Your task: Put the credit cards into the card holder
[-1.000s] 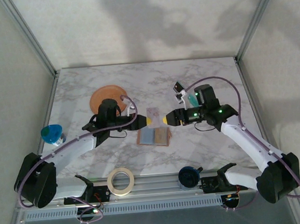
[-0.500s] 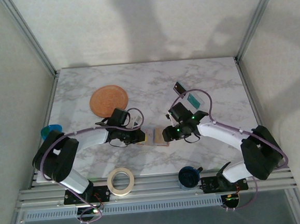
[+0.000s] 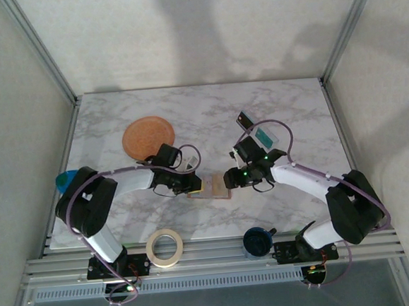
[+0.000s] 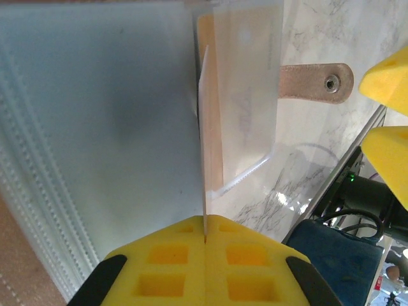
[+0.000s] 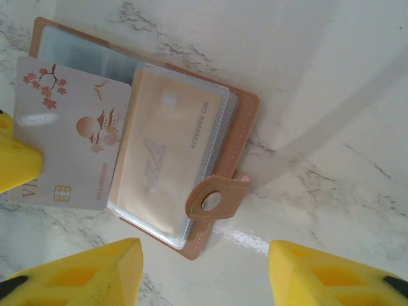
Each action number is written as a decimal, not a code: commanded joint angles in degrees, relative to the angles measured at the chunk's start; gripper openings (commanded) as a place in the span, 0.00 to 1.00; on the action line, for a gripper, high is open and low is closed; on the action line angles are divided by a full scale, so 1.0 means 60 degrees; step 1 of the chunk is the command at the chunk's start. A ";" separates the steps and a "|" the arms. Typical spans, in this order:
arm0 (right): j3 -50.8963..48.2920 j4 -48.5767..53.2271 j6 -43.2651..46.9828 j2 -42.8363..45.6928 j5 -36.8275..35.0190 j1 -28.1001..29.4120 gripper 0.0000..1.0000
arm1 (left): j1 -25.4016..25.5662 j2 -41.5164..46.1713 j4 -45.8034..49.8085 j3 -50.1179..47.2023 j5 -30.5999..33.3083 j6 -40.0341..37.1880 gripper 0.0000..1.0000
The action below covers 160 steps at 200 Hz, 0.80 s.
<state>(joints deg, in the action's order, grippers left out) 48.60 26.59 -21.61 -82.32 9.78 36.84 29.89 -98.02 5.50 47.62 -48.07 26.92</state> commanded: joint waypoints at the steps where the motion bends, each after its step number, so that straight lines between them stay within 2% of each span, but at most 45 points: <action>1: -0.0227 -0.0075 0.0153 -0.0038 0.0453 -0.0117 0.54 | -0.0045 -0.0271 0.0197 0.0272 -0.0282 -0.0176 0.00; 33: -0.0278 -0.0165 0.0311 -0.0142 0.0778 -0.0215 0.54 | -0.0102 -0.0499 0.0191 0.0340 -0.0297 -0.0182 0.00; 103: -0.0628 -0.0523 0.0259 -0.0203 0.0997 -0.0461 0.56 | -0.0263 -0.0598 -0.0366 0.0174 -0.0359 0.0916 0.00; 160: -0.1036 -0.1380 -0.0067 -0.0485 0.2056 -0.1063 0.53 | -0.0266 -0.0567 -0.0766 0.0018 -0.0343 0.1422 0.00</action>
<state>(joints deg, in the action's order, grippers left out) 43.68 21.10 -21.04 -84.44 18.22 31.48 28.67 -101.21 2.46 48.62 -50.30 33.41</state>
